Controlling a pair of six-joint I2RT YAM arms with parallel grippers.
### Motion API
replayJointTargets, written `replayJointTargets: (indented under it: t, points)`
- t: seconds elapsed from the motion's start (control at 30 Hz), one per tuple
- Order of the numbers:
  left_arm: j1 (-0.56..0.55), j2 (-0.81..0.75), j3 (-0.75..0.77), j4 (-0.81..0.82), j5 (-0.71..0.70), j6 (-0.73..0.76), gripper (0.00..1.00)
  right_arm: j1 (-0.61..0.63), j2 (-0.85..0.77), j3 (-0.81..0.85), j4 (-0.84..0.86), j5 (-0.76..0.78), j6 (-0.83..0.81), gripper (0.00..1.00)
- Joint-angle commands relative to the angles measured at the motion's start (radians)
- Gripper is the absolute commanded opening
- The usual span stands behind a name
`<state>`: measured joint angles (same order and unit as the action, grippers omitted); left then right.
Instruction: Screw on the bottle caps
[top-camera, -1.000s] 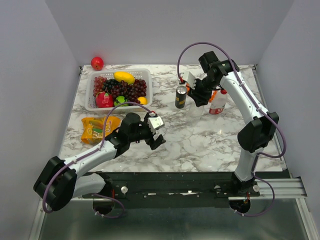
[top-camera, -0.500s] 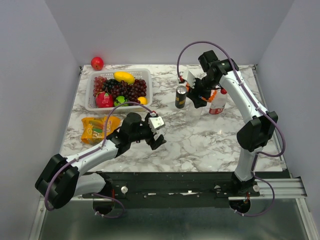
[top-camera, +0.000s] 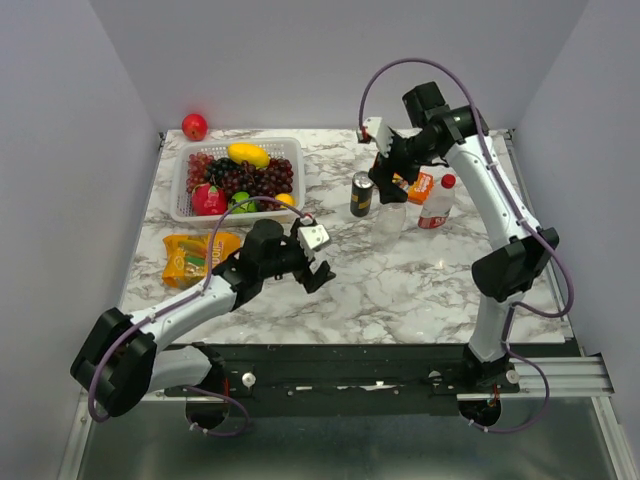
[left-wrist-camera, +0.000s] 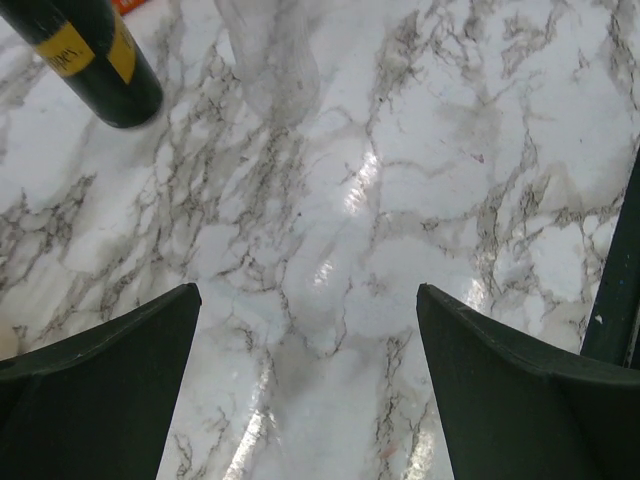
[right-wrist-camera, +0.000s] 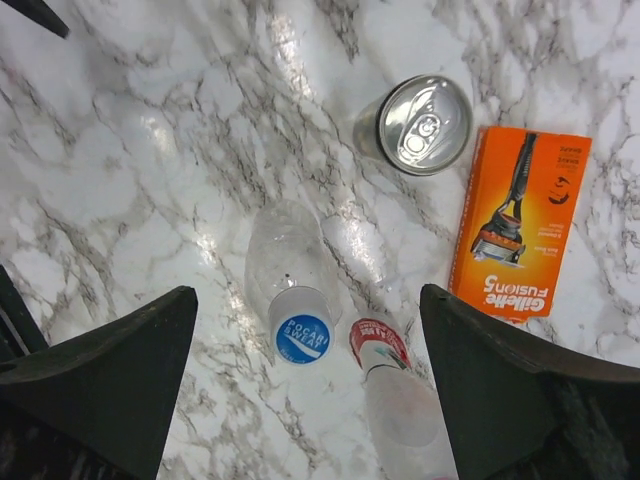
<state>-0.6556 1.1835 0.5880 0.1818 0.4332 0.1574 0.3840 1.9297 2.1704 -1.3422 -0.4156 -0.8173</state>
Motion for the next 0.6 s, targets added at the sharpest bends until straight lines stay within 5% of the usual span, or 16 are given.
replayJointTargets:
  t: [0.0,0.1,0.27,0.43,0.57]
  points:
    - [0.042,-0.030,0.143,-0.039,-0.155,-0.070,0.99,-0.007,-0.101,0.080,0.027,-0.051,0.282,1.00]
    - [0.097,-0.021,0.275,-0.105,-0.294,-0.103,0.99,0.007,-0.152,0.085,0.207,0.192,0.499,1.00]
    - [0.306,0.079,0.534,-0.223,-0.454,-0.153,0.99,0.003,-0.248,-0.040,0.401,0.558,0.477,1.00]
    - [0.353,0.232,0.748,-0.478,-0.784,-0.222,0.99,0.003,-0.386,-0.253,0.549,0.494,0.455,1.00]
    - [0.356,0.222,0.759,-0.472,-0.797,-0.236,0.99,0.004,-0.390,-0.265,0.523,0.454,0.471,0.99]
